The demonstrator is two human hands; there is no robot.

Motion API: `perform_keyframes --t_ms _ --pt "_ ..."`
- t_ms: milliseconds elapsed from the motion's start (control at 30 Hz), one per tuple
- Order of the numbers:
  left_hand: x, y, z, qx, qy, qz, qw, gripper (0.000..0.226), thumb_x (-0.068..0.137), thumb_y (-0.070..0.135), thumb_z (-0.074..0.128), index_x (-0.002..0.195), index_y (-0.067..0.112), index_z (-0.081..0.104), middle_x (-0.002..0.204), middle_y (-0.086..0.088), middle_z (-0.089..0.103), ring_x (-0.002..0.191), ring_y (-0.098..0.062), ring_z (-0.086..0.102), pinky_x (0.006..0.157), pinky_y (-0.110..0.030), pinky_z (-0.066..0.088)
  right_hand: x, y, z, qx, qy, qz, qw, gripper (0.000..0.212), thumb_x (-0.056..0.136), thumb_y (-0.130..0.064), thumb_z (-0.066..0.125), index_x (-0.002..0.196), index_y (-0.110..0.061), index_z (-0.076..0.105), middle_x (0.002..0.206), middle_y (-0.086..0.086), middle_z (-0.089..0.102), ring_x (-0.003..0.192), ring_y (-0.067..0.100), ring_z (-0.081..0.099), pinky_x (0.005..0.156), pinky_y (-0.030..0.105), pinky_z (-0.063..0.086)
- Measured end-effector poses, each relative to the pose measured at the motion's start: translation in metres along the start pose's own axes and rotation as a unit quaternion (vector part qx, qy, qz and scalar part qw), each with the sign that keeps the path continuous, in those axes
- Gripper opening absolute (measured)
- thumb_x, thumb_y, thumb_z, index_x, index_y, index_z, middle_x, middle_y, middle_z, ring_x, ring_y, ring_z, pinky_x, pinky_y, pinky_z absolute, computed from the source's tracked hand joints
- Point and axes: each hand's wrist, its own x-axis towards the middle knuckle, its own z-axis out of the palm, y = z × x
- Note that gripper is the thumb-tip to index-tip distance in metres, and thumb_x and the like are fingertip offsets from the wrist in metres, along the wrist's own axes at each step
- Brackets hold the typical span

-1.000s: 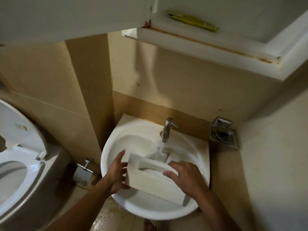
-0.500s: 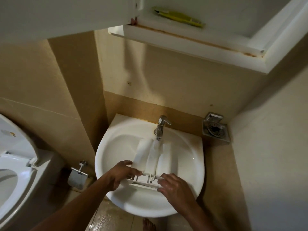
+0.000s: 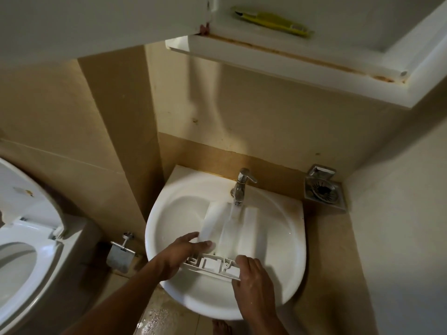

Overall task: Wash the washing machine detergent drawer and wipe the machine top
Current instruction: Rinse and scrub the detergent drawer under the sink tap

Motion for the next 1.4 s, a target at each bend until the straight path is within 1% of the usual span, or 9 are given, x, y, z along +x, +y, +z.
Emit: perform_keyframes --t_ms 333,400,500,633,800,967,1167,1233,1400 --pt "0.010 -0.005 0.019 -0.065 -0.061 -0.073 0.993 0.049 0.085 0.020 0.077 0.125 -0.002 0.062 0.118 -0.020 0.070 0.101 -0.035 0.066 0.096 -0.049 0.052 0.002 0.003 -0.034 -0.075 -0.023 0.001 0.997 0.047 0.034 -0.008 0.087 0.075 -0.022 0.069 0.067 -0.004 0.065 0.064 0.019 0.064 0.051 0.030 0.052" --pt "0.009 0.000 0.022 -0.095 -0.083 -0.089 0.988 0.041 0.085 0.014 0.073 0.122 0.000 0.062 0.116 -0.020 0.069 0.102 -0.036 0.065 0.103 -0.054 0.047 0.009 0.002 -0.061 -0.089 -0.056 0.000 0.994 0.039 0.053 -0.018 0.088 0.087 -0.023 0.071 0.078 -0.003 0.070 0.074 0.017 0.067 0.061 0.031 0.055" --pt "0.003 0.013 0.019 -0.148 -0.088 -0.090 0.981 0.024 0.091 0.013 0.063 0.115 0.010 0.067 0.113 -0.018 0.072 0.090 -0.030 0.071 0.094 -0.047 0.053 0.032 0.016 -0.093 -0.041 -0.124 0.022 0.991 0.036 0.084 -0.039 0.069 0.118 -0.028 0.067 0.108 -0.003 0.071 0.099 0.015 0.065 0.086 0.029 0.052" --pt "-0.008 0.031 0.010 -0.204 -0.098 -0.044 0.973 0.037 0.101 0.031 0.051 0.107 0.006 0.077 0.113 -0.023 0.071 0.091 -0.035 0.072 0.082 -0.047 0.060 0.071 0.036 -0.110 0.063 -0.184 0.073 0.978 0.055 0.077 -0.053 0.073 0.123 -0.023 0.067 0.121 0.000 0.068 0.105 0.015 0.064 0.090 0.029 0.051" --pt "-0.015 0.033 -0.008 -0.049 0.036 0.053 0.997 0.026 0.105 0.019 0.044 0.113 0.012 0.068 0.106 -0.020 0.070 0.085 -0.032 0.068 0.076 -0.043 0.060 0.113 0.050 -0.114 0.165 -0.218 0.092 0.957 0.069 0.078 -0.047 0.078 0.132 -0.007 0.060 0.134 0.005 0.060 0.125 0.019 0.057 0.104 0.028 0.044" --pt "-0.019 0.020 -0.009 0.154 0.026 0.103 0.982 0.044 0.070 0.001 0.065 0.109 0.020 0.064 0.109 -0.001 0.070 0.100 -0.027 0.067 0.080 -0.042 0.058 0.148 0.048 -0.132 0.228 -0.253 0.086 0.936 0.031 0.081 -0.033 0.078 0.104 -0.011 0.074 0.096 0.001 0.076 0.086 0.014 0.072 0.082 0.032 0.055" --pt "-0.016 0.010 0.017 0.112 0.168 0.203 0.958 0.023 0.091 -0.004 0.061 0.082 0.017 0.059 0.077 0.002 0.065 0.079 -0.020 0.062 0.058 -0.012 0.049 0.162 0.026 -0.131 0.192 -0.312 0.065 0.928 0.024 0.079 -0.036 0.080 0.091 -0.016 0.075 0.080 -0.005 0.072 0.069 0.005 0.065 0.063 0.019 0.047" --pt "-0.015 0.006 0.015 0.091 0.210 0.210 0.951 0.029 0.089 -0.009 0.059 0.079 0.018 0.060 0.078 0.003 0.066 0.084 -0.028 0.065 0.061 -0.015 0.050 0.155 0.023 -0.124 0.213 -0.296 0.077 0.928 0.027 0.078 -0.035 0.081 0.091 -0.012 0.075 0.079 -0.003 0.071 0.070 0.008 0.066 0.064 0.021 0.047" --pt "-0.005 0.012 -0.002 -0.046 0.218 0.208 0.953 0.034 0.091 0.002 0.068 0.122 0.015 0.065 0.111 -0.009 0.073 0.104 -0.029 0.069 0.082 -0.048 0.059 0.122 0.004 -0.114 0.317 -0.229 0.140 0.910 0.028 0.082 -0.027 0.075 0.108 -0.019 0.066 0.096 -0.001 0.072 0.082 0.015 0.070 0.068 0.028 0.054"
